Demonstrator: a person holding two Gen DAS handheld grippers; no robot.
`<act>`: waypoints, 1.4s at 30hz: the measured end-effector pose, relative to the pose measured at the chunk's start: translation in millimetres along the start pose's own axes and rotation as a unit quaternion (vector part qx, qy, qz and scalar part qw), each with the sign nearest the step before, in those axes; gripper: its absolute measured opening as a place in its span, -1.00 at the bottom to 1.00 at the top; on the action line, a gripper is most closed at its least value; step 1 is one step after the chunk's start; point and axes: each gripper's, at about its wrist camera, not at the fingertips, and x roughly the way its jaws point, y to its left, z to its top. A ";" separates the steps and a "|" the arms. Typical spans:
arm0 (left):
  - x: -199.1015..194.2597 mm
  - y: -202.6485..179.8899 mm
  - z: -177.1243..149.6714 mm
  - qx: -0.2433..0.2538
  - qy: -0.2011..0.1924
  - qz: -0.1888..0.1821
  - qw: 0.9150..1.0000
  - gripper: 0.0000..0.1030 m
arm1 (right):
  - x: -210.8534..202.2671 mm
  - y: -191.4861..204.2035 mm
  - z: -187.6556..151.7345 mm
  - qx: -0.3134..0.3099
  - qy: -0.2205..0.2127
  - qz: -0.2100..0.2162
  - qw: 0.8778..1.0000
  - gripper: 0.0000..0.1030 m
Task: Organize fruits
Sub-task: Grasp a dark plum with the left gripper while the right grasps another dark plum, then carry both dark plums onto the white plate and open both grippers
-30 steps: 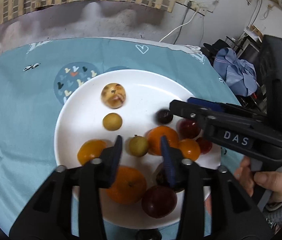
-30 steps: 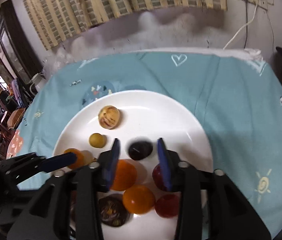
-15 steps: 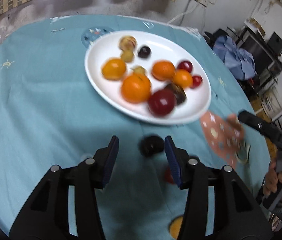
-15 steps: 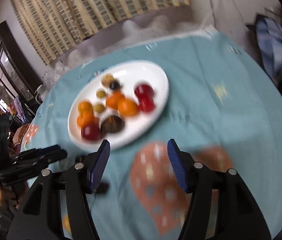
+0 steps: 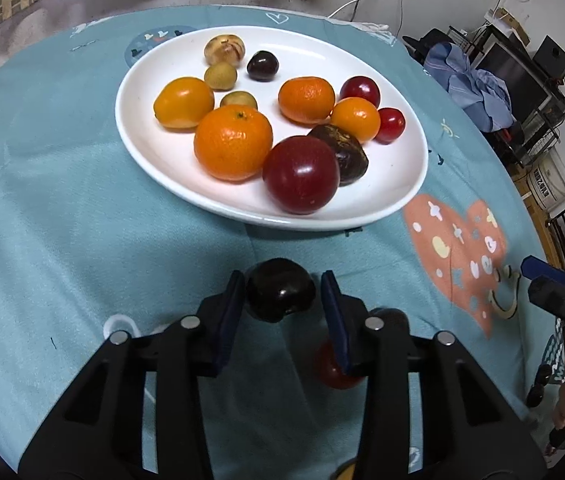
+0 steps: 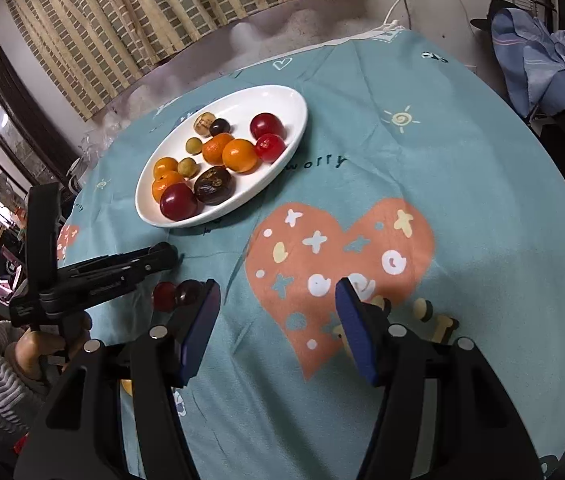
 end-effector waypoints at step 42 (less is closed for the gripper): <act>-82.9 32.7 -80.8 -0.073 -0.016 0.006 0.997 -0.35 | 75.8 80.8 6.3 -0.235 0.078 0.071 0.966 -0.21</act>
